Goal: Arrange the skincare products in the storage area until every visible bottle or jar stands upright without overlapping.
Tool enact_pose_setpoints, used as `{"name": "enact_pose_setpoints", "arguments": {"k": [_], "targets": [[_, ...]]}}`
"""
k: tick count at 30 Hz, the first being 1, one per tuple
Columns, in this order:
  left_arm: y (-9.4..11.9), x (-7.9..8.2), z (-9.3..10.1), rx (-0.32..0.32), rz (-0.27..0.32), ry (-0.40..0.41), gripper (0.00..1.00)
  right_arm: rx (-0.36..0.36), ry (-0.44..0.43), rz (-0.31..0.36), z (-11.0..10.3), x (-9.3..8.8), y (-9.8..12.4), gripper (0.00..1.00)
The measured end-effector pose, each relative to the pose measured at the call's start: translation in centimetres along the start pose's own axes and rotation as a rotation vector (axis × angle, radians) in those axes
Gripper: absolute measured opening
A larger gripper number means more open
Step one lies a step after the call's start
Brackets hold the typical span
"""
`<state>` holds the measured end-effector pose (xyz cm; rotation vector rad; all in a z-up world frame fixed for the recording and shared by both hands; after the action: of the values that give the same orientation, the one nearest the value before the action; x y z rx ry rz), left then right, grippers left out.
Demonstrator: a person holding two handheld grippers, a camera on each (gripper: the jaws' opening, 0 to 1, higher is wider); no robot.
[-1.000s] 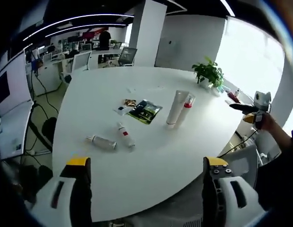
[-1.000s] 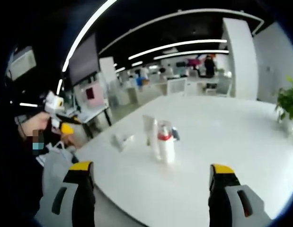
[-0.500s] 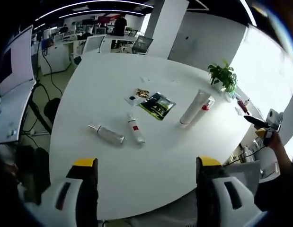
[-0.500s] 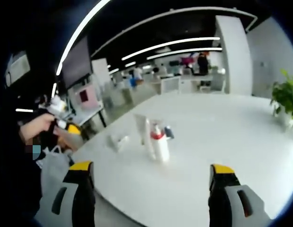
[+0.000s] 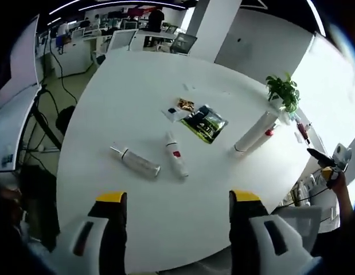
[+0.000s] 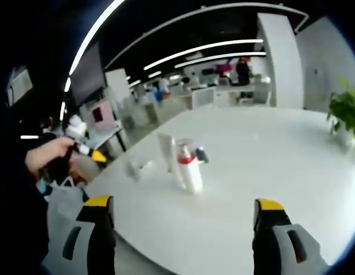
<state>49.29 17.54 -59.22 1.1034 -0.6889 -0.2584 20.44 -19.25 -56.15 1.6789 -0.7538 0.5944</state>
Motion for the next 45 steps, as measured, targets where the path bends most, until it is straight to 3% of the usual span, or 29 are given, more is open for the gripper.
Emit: {"name": "enact_pose_setpoints", "arguments": {"k": [21,26,32,45], "targets": [[-5.7,3.4,-3.1,0.078,-0.018,0.131,0.52,0.000,-0.045,-0.025,1.3,-0.2,-1.3,0.99],[-7.2,4.1,-3.5,0.108,-0.044,0.130,0.51,0.006,-0.050,-0.043,1.5,-0.6,-1.7,0.99],[-9.0,4.8,-4.5,0.156,-0.060,0.163,0.40,0.009,-0.064,-0.048,1.7,-0.8,-2.0,0.99],[-11.6,5.6,-6.3,0.237,-0.125,0.194,0.38,0.006,-0.082,-0.057,2.3,-1.0,-2.5,0.99]]}}
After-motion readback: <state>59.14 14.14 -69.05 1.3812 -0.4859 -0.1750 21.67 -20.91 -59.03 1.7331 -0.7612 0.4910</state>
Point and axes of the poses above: the point that each gripper's makers call its tool centre point, and the gripper's own axes: y roughly backward along the fingers, z roughly to its right, x roughly out of its top, the point moved 9 cm from there along y, roughly backward along the fingers, and after that the axes turned 13 degrees about -z, right-handed, at the moved point
